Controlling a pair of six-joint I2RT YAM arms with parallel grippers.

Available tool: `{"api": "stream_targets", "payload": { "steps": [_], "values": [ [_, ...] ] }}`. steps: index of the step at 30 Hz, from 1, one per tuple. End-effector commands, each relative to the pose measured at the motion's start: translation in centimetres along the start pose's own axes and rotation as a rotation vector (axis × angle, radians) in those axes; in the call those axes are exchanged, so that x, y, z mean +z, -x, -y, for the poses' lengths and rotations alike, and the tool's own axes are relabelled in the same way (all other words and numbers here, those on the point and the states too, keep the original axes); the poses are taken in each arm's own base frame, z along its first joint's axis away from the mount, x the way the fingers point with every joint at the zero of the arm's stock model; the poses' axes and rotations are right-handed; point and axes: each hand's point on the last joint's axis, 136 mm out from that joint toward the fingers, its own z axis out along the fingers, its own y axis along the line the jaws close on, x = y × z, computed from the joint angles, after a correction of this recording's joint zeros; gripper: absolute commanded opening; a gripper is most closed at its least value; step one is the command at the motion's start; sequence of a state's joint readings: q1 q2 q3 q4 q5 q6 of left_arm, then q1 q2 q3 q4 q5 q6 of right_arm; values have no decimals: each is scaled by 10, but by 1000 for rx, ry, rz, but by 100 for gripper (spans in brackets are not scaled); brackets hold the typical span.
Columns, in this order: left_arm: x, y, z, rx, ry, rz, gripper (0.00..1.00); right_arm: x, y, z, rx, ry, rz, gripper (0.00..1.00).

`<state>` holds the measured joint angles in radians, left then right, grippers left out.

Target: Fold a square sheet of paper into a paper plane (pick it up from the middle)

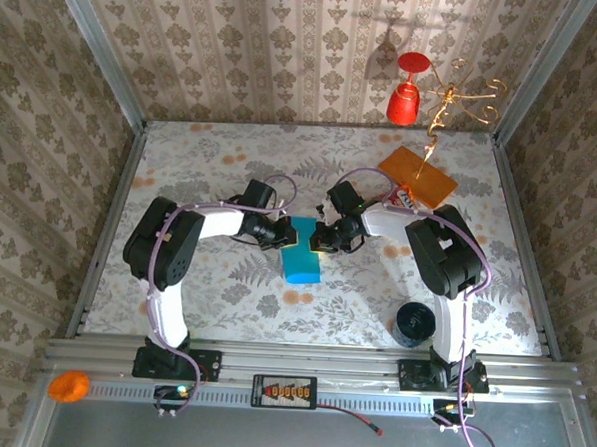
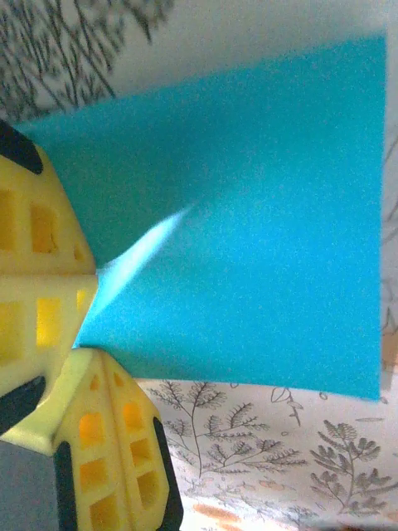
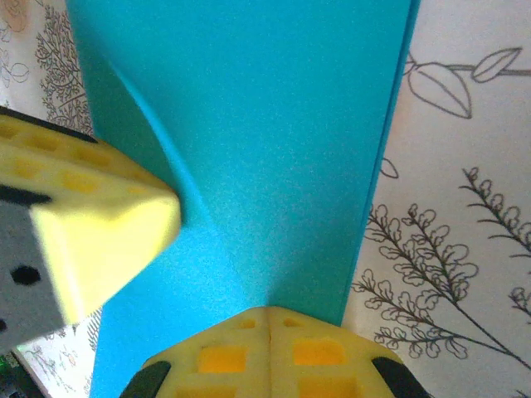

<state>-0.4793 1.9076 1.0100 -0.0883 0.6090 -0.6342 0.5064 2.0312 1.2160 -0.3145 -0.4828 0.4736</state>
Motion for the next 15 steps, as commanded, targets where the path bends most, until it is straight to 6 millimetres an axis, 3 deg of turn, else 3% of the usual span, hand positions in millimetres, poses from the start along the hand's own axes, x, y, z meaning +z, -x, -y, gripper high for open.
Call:
{"api": "stream_targets", "payload": {
  "steps": [1, 4, 6, 10, 15],
  "values": [
    [-17, 12, -46, -97, 69, 80, 0, 17, -110, 145, 181, -534, -318, 4],
    [-32, 19, -64, -130, 76, 121, 0, 17, -111, 146, 182, -534, -318, 4],
    [-43, 24, -65, -129, 61, 153, 0, 16, -111, 147, 182, -534, -317, 4],
    [-58, 29, -39, -35, 15, 204, 0, 17, -110, 146, 179, -531, -319, 4],
    [-35, 25, 10, 46, -75, 189, 0, 17, -113, 148, 179, -533, -327, 4]
  ]
}}
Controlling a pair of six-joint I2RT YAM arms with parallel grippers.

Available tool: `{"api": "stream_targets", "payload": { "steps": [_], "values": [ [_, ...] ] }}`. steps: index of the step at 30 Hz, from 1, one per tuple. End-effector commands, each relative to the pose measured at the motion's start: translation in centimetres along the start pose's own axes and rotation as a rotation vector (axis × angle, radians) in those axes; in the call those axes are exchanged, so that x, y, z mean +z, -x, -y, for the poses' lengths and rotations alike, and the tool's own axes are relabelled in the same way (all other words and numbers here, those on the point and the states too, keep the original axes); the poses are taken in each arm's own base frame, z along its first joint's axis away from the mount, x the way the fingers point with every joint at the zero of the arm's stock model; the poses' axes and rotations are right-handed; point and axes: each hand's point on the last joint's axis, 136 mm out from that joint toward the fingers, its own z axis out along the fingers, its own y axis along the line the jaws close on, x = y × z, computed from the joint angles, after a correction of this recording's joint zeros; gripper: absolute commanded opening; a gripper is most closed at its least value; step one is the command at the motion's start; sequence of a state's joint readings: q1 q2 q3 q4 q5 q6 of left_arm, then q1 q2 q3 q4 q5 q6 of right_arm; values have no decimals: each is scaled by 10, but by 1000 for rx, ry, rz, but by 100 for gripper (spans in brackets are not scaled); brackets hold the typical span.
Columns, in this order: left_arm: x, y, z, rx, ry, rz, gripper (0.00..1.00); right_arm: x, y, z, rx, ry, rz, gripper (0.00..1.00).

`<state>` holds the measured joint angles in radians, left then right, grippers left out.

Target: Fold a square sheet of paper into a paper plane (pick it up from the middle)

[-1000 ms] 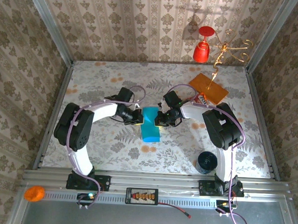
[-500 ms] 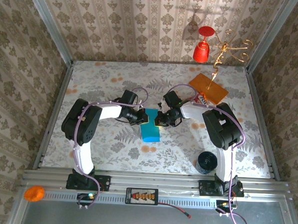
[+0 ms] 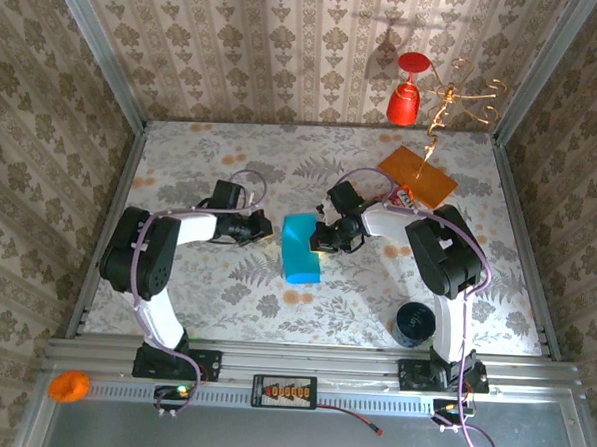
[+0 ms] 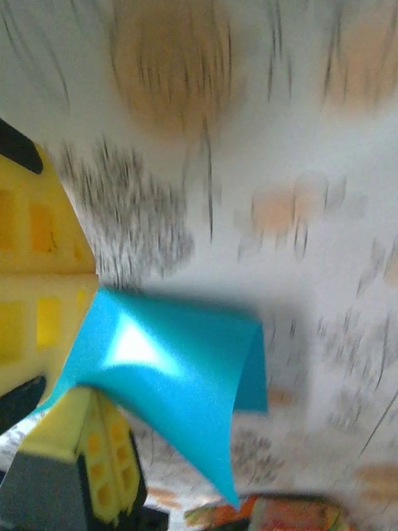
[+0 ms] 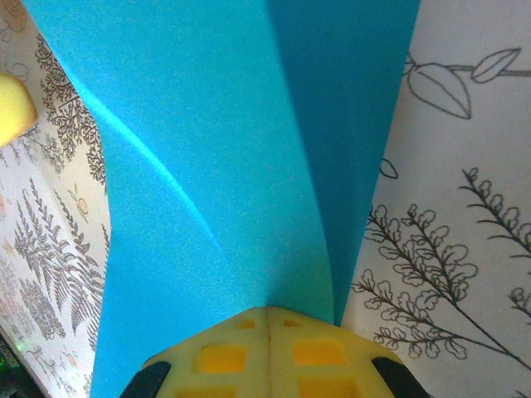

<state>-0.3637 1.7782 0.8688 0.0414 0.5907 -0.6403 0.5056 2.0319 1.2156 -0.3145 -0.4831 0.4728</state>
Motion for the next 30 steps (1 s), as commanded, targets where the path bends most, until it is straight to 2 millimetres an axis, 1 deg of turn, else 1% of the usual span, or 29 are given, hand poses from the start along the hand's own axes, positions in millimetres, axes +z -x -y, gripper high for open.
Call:
{"api": "stream_targets", "payload": {
  "steps": [1, 2, 3, 4, 7, 8, 12, 14, 19, 21, 23, 25, 27, 30],
  "values": [
    [17, 0, 36, 66, -64, 9, 0, 18, -114, 148, 180, -533, -329, 4],
    [20, 4, 37, 59, -65, 13, 0, 18, -115, 149, 183, -532, -331, 4],
    [31, -4, 44, 69, -73, -14, 0, 19, -116, 150, 184, -533, -334, 4],
    [37, -5, 44, 66, -77, -24, 0, 20, -117, 150, 185, -534, -337, 4],
    [48, -3, 44, 73, -88, -39, 0, 21, -118, 152, 190, -537, -340, 4],
    [49, -2, 42, 77, -83, -43, 0, 21, -118, 152, 190, -534, -338, 4],
    [53, 2, 24, 70, -27, -46, 0, 20, -119, 153, 197, -536, -336, 4],
    [50, 10, 10, 49, -5, -30, 0, 20, -119, 153, 200, -535, -337, 4],
    [25, 35, -30, -4, 64, 19, 0, 21, -119, 154, 203, -534, -334, 5],
    [18, 43, -42, -11, 87, 32, 0, 21, -119, 154, 202, -532, -336, 5],
    [12, 49, -47, -23, 84, 46, 0, 20, -118, 153, 202, -531, -333, 4],
    [7, 54, -42, -18, 67, 61, 0, 20, -119, 153, 202, -531, -334, 5],
    [3, 56, -18, 10, 10, 76, 0, 20, -118, 153, 203, -530, -332, 5],
    [5, 49, 20, 47, -91, 83, 0, 20, -119, 153, 205, -531, -333, 5]
  ]
}}
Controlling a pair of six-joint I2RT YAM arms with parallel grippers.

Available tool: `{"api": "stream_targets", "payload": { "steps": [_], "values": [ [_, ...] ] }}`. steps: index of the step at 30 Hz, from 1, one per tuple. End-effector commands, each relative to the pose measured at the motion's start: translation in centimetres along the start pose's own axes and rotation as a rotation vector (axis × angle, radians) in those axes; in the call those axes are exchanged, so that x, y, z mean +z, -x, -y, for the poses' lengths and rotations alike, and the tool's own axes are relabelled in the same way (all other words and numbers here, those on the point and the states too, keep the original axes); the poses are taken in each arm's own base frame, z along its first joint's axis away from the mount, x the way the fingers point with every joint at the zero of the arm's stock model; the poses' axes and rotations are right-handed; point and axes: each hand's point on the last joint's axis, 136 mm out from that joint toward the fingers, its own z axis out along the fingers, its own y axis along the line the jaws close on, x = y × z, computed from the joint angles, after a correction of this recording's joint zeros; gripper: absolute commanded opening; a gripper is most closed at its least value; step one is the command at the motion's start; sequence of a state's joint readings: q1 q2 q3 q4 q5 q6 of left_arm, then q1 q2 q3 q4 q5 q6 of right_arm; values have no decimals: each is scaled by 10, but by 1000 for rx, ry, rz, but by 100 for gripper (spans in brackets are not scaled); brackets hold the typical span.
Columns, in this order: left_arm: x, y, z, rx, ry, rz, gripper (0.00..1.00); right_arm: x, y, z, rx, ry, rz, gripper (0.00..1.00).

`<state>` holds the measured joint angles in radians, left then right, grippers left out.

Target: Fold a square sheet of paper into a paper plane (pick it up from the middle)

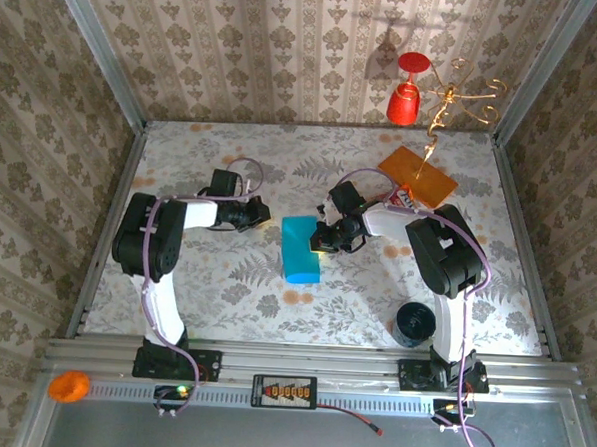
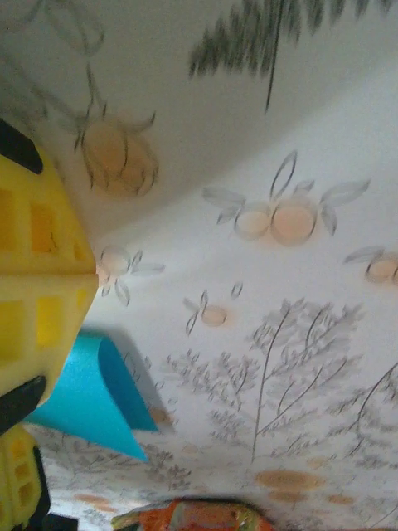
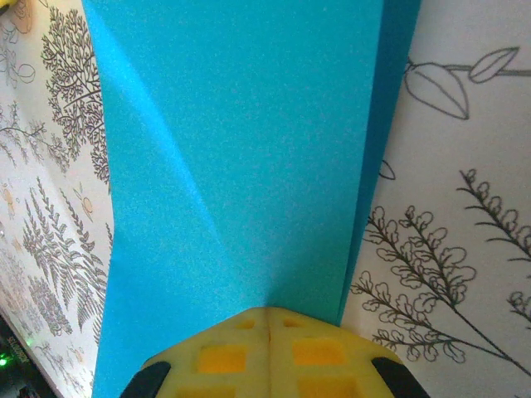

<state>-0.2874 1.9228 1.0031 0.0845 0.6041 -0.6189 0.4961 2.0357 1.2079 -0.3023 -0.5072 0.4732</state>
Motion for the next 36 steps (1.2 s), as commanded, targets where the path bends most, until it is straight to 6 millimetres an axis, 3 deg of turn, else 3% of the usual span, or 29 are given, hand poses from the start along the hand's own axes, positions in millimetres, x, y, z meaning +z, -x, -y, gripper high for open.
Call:
{"api": "stream_targets", "payload": {
  "steps": [1, 5, 10, 17, 22, 26, 29, 32, 36],
  "values": [
    [-2, -10, 50, 60, -127, -1, 0, 17, -118, 154, 204, -553, -325, 4],
    [21, -27, 69, 65, -161, -44, 0, 17, -117, 154, 203, -552, -323, 5],
    [38, -34, 60, 46, -126, -80, 0, 17, -117, 154, 203, -553, -320, 5],
    [39, -23, 18, 20, 12, -65, 0, 16, -117, 155, 205, -557, -319, 4],
    [33, -1, -15, -26, 79, -46, 0, 16, -117, 157, 208, -563, -317, 4],
    [28, 14, -26, -18, 106, -37, 0, 16, -118, 157, 210, -566, -315, 5],
    [19, 24, -23, -23, 95, -21, 0, 16, -118, 157, 210, -567, -316, 4],
    [6, 28, -6, -13, 59, -5, 0, 16, -117, 157, 209, -566, -314, 4],
    [-7, 3, 34, 12, 2, -23, 0, 16, -117, 157, 207, -565, -313, 5]
  ]
}}
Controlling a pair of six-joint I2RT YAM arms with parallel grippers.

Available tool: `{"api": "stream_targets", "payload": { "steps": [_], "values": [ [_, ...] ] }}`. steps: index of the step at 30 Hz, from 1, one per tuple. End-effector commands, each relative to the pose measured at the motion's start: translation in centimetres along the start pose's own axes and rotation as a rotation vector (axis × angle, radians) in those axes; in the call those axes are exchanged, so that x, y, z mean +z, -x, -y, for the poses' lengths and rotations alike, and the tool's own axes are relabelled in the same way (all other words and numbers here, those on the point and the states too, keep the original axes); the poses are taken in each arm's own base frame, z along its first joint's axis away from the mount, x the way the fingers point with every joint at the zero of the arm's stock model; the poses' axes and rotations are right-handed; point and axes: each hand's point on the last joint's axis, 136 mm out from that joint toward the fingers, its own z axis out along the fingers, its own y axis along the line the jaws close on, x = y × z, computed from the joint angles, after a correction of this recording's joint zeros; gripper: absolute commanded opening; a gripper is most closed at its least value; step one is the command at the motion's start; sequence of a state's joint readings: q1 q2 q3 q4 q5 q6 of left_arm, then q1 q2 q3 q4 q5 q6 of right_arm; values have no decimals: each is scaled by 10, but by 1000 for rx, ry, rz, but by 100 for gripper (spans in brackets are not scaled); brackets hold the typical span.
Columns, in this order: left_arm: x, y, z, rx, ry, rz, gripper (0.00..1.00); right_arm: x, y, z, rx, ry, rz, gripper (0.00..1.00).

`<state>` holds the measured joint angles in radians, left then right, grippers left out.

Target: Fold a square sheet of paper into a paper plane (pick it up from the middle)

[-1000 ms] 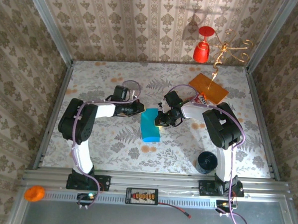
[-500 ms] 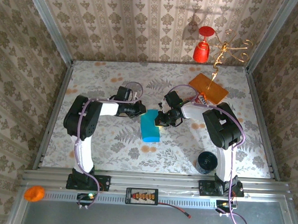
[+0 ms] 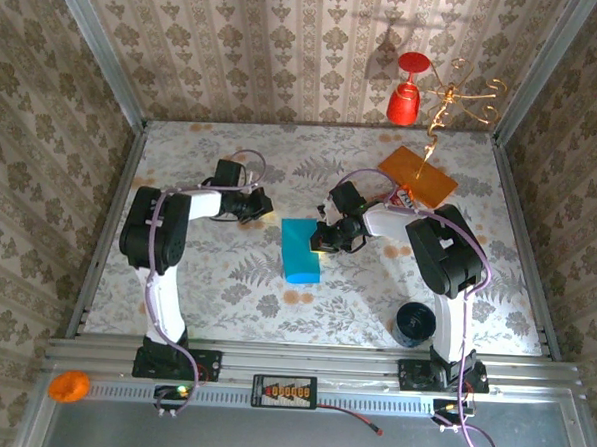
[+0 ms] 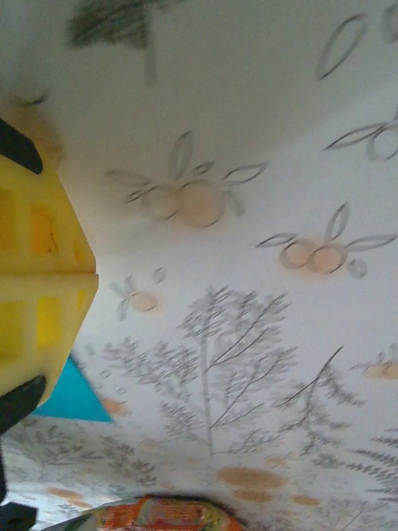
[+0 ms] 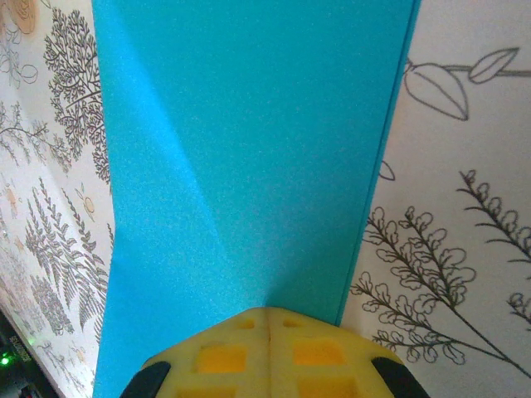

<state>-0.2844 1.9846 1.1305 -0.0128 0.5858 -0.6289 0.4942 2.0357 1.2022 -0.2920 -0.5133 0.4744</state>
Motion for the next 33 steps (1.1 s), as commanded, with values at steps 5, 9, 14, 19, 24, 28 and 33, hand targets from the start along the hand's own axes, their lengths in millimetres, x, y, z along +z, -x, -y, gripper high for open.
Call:
{"api": "stream_targets", "payload": {
  "steps": [5, 9, 14, 19, 24, 28, 33],
  "values": [
    [-20, -71, 57, 96, -9, -79, 0, 15, -117, 157, 208, -571, -316, 4],
    [-12, -115, 64, 99, -12, -168, 0, 15, -117, 157, 206, -570, -317, 4],
    [-3, -142, 62, 101, -14, -253, 0, 15, -117, 157, 205, -571, -316, 5],
    [6, -157, 47, 91, 14, -312, 0, 15, -117, 158, 206, -574, -316, 4],
    [7, -156, 33, 64, 16, -312, 0, 14, -118, 159, 210, -582, -315, 4],
    [1, -170, 13, 74, 74, -344, 0, 14, -117, 160, 212, -593, -317, 5],
    [-17, -181, -21, 18, 120, -366, 0, 13, -118, 161, 216, -605, -317, 4]
  ]
}}
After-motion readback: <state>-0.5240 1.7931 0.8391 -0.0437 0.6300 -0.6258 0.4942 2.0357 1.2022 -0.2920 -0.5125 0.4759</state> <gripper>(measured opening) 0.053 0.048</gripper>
